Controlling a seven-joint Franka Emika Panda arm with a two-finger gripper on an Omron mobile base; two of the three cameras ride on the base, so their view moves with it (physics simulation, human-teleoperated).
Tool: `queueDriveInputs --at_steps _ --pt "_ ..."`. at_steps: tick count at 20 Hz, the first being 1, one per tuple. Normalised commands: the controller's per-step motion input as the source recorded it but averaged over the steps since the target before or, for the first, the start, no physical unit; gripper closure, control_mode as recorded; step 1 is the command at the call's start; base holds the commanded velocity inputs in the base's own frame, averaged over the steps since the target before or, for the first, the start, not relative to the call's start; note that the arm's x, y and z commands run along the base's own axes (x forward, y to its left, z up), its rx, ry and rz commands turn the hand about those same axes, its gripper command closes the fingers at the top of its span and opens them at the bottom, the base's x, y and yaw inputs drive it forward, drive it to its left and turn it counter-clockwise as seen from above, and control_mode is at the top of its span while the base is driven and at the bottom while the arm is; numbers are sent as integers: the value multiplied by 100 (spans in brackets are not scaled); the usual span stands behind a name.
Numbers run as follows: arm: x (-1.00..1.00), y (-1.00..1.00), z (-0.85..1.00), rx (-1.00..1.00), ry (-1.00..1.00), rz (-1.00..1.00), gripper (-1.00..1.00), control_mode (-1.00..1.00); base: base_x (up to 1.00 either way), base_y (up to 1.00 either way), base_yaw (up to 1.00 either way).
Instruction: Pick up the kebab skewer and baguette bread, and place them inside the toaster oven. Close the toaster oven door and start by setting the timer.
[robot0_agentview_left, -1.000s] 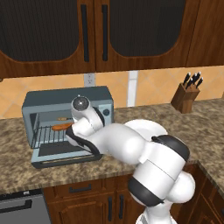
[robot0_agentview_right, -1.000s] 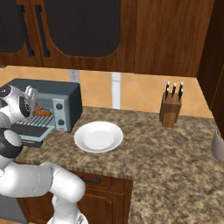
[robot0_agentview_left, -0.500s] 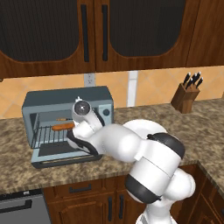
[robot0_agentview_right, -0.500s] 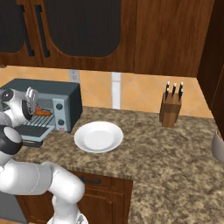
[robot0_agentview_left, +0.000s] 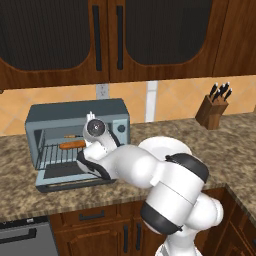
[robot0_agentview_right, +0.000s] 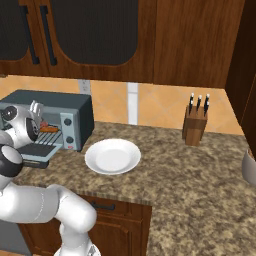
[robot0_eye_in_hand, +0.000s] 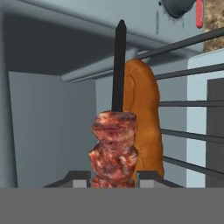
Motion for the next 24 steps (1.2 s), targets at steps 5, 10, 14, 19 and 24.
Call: queueDriveInputs --at_steps 5,10,14,19,24 --pt "0 0 0 0 0 0 -100 -100 0 0 0" --pt "0 0 0 0 0 0 -100 -100 0 0 0" --pt "-15 0 3 -1 -1 0 -100 -100 0 0 0" --pt "-50 -3 21 0 1 0 -100 -100 0 0 0" --pt "-26 -20 52 0 13 0 -100 -100 0 0 0"
